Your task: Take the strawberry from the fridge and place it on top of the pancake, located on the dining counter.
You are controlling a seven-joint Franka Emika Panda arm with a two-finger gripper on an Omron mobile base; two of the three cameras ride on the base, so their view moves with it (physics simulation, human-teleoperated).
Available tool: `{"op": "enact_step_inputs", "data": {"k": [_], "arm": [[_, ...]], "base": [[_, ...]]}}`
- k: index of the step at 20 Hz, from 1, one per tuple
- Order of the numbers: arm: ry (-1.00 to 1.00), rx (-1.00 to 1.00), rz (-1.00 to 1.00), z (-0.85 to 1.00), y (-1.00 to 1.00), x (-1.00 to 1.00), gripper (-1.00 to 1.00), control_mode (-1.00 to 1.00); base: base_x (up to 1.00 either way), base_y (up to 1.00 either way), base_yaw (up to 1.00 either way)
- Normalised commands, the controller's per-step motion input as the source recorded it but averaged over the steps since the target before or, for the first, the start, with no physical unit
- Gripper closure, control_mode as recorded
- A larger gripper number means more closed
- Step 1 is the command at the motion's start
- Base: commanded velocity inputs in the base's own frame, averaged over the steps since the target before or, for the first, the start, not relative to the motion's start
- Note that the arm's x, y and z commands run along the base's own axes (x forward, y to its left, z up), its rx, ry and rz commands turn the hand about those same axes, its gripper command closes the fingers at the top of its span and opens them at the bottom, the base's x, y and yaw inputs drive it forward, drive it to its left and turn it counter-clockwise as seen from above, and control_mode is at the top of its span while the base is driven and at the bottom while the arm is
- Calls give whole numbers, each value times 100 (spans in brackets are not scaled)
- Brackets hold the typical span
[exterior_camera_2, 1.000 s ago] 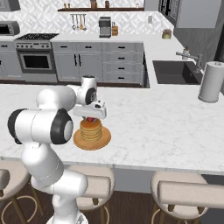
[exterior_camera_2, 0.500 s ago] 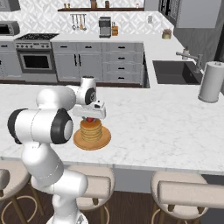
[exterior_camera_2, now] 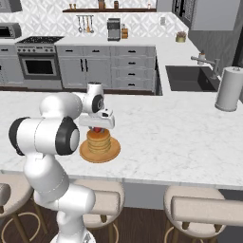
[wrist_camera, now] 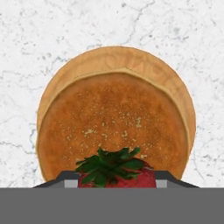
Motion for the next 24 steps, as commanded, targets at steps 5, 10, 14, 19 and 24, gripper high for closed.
{"op": "enact_step_inputs", "data": {"k": [5,10,14,19,24], "arm": [[4,0,0,-3,0,-10,-100,-100],[0,0,0,0,0,-11,-100,-100],[-1,0,0,0,0,-11,-100,-100],[-4,0,0,8,0,-1,-100,-100],[-7,0,0,43,0,-8,-100,-100]], "base": [[0,0,0],[0,0,0],[0,0,0],[0,0,0],[0,0,0]]}}
